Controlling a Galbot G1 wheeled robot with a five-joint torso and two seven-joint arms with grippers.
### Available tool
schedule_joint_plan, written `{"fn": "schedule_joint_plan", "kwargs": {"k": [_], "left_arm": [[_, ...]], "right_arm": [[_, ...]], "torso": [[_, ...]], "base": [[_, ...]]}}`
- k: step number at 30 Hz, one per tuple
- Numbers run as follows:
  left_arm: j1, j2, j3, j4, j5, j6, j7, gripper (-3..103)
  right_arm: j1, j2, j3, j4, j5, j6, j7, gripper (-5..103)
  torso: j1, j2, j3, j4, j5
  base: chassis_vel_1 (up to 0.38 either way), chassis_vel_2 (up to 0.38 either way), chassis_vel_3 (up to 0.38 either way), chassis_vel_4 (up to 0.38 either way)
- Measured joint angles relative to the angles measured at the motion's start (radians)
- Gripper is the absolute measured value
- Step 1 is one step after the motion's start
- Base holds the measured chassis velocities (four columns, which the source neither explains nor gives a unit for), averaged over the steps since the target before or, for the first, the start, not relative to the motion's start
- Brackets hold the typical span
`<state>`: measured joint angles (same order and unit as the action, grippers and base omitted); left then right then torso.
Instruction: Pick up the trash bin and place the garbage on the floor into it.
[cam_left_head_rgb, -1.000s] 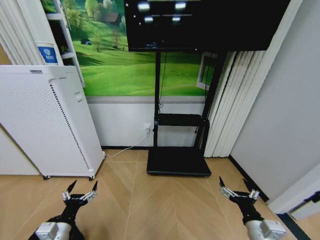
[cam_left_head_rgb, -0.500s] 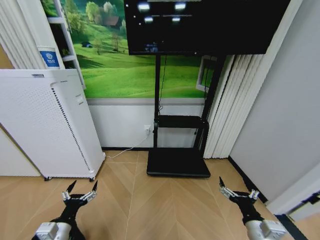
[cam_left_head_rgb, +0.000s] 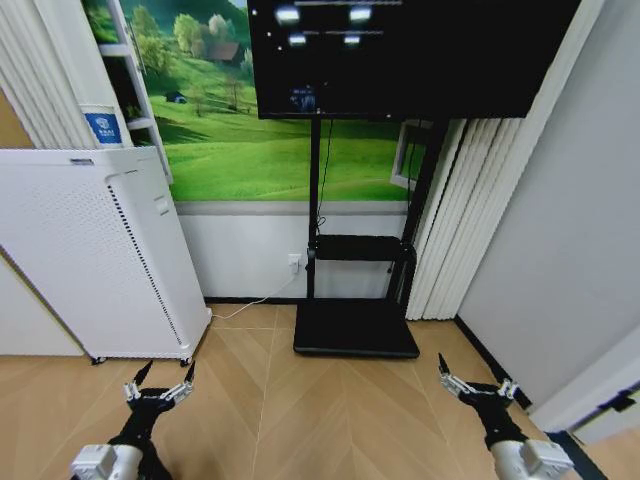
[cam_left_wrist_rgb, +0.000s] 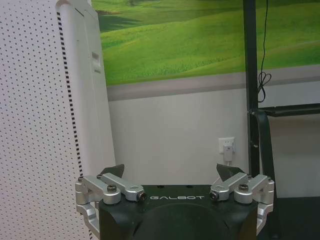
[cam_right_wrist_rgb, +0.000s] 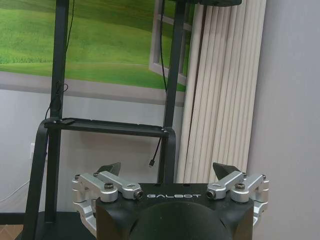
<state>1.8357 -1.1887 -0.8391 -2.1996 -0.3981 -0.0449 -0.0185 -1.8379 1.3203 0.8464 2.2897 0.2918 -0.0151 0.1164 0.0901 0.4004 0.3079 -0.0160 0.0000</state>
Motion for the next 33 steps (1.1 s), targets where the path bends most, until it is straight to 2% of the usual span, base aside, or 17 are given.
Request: {"fn": "schedule_joint_plan", "kwargs": {"k": [11, 21, 23, 33], "left_arm": [[0.0, 0.0, 0.0, 0.0, 0.0, 0.0, 0.0, 100], [0.0, 0.0, 0.0, 0.0, 0.0, 0.0, 0.0, 100], [0.0, 0.0, 0.0, 0.0, 0.0, 0.0, 0.0, 100], [0.0, 0.0, 0.0, 0.0, 0.0, 0.0, 0.0, 100]], "right_arm": [[0.0, 0.0, 0.0, 0.0, 0.0, 0.0, 0.0, 100], [0.0, 0.0, 0.0, 0.0, 0.0, 0.0, 0.0, 100], [0.0, 0.0, 0.0, 0.0, 0.0, 0.0, 0.0, 100], [0.0, 0.0, 0.0, 0.0, 0.0, 0.0, 0.0, 100]], "torso": [[0.009, 0.026, 0.017, 0.0, 0.0], [0.03, 0.083, 0.053, 0.0, 0.0], [0.044, 0.116, 0.072, 0.0, 0.0], [0.06, 0.158, 0.098, 0.0, 0.0]], "base": [[0.0, 0.0, 0.0, 0.0], [0.0, 0.0, 0.0, 0.0], [0.0, 0.0, 0.0, 0.0], [0.0, 0.0, 0.0, 0.0]]}}
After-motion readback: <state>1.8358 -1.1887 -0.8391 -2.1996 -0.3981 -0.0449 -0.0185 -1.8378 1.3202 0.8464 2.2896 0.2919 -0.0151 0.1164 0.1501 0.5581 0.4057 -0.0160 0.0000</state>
